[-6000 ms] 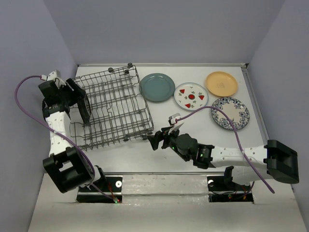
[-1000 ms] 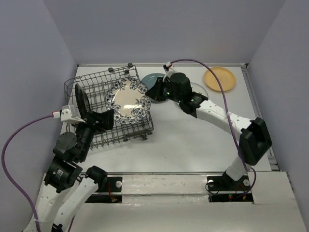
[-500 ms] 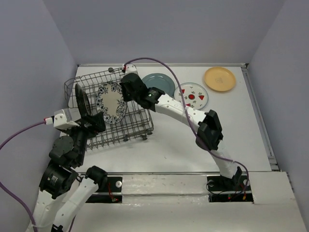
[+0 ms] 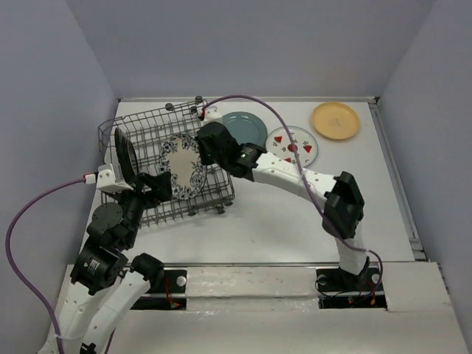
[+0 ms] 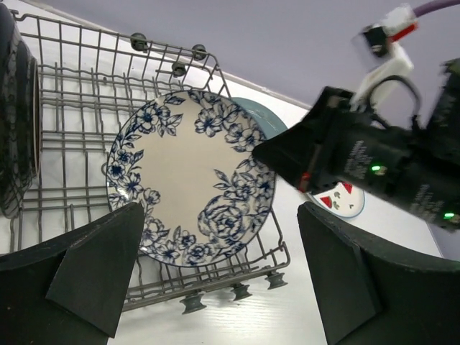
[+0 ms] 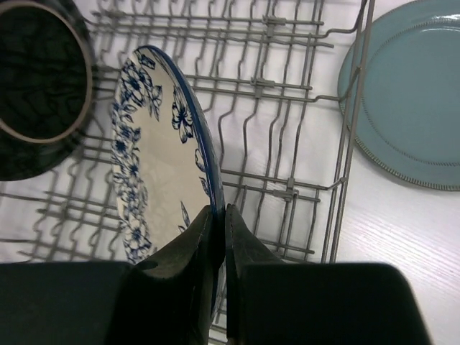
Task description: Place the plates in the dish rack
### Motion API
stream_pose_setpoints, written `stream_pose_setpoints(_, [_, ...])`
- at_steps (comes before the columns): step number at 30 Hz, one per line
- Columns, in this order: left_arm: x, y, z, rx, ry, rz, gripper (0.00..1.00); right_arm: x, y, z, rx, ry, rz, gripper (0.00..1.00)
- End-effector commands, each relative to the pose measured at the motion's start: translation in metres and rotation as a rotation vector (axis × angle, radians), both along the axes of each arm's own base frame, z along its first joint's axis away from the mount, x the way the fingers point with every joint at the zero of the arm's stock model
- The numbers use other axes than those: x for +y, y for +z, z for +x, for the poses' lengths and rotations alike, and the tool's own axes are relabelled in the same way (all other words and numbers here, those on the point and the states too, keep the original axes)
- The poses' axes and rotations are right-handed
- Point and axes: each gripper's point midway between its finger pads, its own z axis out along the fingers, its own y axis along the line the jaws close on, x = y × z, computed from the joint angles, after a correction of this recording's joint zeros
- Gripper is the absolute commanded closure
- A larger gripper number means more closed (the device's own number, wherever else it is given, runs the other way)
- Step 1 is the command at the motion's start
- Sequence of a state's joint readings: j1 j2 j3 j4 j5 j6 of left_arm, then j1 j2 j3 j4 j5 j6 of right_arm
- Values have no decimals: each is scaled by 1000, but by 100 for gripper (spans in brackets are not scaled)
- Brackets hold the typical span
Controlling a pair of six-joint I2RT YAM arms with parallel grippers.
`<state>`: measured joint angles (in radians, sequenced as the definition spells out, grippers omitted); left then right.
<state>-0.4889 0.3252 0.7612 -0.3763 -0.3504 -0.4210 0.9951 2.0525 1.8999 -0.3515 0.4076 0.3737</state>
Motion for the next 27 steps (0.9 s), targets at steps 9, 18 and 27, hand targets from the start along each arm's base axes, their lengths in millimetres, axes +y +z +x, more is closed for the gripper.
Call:
stream_pose_setpoints(9, [-36, -1, 40, 42, -71, -14, 1, -77, 177, -11, -143, 88, 654, 93])
stream_pose_setpoints(18, [-48, -18, 63, 92, -183, -69, 1, -102, 175, -23, -102, 204, 734, 93])
stream_pose_setpoints(27, [-56, -64, 88, 217, -220, -107, 1, -124, 167, -30, -42, 276, 824, 93])
